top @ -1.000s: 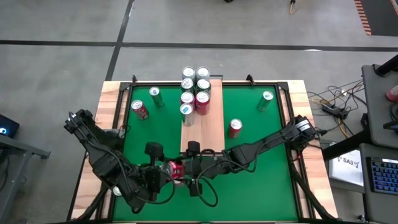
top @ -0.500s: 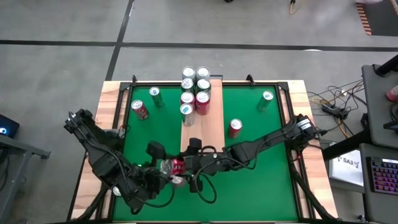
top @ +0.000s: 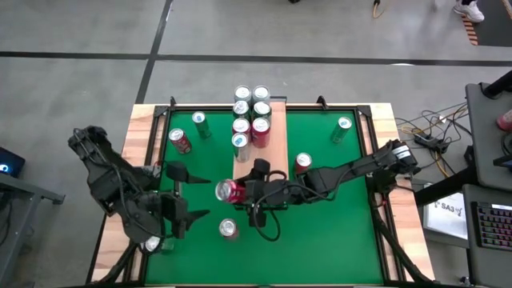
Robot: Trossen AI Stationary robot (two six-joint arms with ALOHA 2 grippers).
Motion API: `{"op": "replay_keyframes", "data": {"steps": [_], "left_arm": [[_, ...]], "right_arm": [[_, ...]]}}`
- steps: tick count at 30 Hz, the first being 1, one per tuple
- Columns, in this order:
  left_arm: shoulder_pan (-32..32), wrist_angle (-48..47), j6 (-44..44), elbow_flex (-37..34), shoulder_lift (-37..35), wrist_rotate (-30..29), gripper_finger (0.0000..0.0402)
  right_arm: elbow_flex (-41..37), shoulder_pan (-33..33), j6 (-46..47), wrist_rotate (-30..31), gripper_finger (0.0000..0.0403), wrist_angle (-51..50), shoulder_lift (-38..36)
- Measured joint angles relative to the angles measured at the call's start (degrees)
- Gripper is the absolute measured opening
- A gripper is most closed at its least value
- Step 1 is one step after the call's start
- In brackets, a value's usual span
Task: Place canned beverage on shelf
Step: Put the red can on the shelf
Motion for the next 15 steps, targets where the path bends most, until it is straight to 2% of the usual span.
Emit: {"op": "replay_keyframes", "data": {"steps": [4, 7, 15], "left_arm": [[-0.06, 9.43, 1.67, -10.28, -5.53, -2.17, 0.0368], [-0.06, 18.77, 6.27, -18.32, -9.34, -2.27, 0.0368], [0.01, 50.16, 23.75, -38.34, -20.70, -1.64, 0.0368]], "right_arm": [[-4.15, -0.61, 1.19, 3.04, 0.0289, 2.15, -1.69], [-7.21, -0.73, 2.36, 5.01, 0.0289, 4.32, -3.49], [-22.29, -1.42, 2.88, 5.78, 0.0289, 25.31, -7.03]]}}
